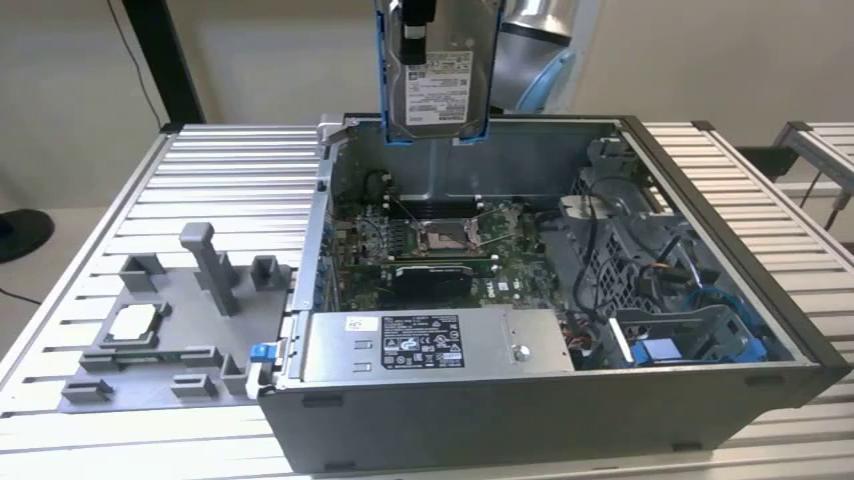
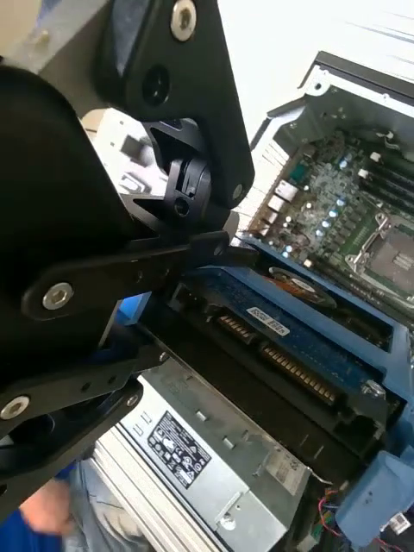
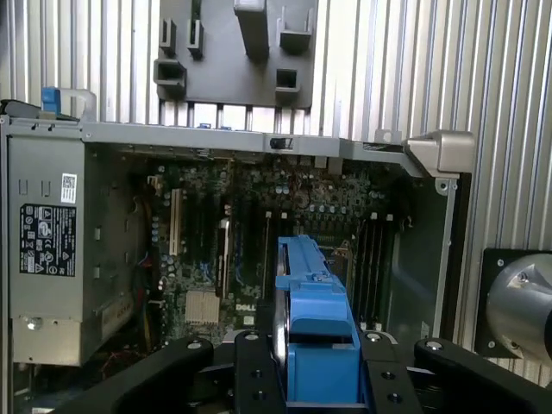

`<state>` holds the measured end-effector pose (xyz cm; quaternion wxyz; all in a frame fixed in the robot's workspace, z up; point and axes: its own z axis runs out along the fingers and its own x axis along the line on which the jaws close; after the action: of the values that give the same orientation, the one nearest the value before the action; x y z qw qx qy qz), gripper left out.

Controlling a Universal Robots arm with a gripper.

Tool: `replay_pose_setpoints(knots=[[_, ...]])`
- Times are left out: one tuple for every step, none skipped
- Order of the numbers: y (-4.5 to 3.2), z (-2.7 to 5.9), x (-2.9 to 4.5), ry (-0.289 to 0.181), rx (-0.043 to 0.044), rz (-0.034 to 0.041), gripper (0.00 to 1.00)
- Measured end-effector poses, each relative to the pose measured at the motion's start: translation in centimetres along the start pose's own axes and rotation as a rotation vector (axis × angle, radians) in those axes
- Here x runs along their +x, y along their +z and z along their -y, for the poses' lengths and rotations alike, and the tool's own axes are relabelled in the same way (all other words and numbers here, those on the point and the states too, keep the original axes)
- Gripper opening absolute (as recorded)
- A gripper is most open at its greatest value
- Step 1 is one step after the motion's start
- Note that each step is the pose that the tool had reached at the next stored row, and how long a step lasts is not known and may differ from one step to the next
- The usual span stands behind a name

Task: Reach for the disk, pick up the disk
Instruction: 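Pick up the disk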

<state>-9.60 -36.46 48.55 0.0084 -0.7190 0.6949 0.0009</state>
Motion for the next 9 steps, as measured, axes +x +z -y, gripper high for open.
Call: replay_pose_setpoints(knots=[[0.0, 0.23, 0.01, 0.0, 0.0001, 0.0, 0.0], [0.01, 0.46, 0.02, 0.0, 0.0001, 0.0, 0.0], [0.01, 0.7, 0.02, 0.0, 0.0002, 0.0, 0.0], [0.01, 0.92, 0.03, 0.0, 0.0002, 0.0, 0.0], [0.01, 1.14, 0.04, 0.0, 0.0002, 0.0, 0.0], [0.01, 1.38, 0.05, 0.0, 0.0003, 0.0, 0.0], [0.02, 1.61, 0.06, 0.0, 0.0004, 0.0, 0.0], [0.02, 1.86, 0.06, 0.0, 0.0004, 0.0, 0.0], [0.02, 2.1, 0.07, 0.0, 0.0004, 0.0, 0.0]])
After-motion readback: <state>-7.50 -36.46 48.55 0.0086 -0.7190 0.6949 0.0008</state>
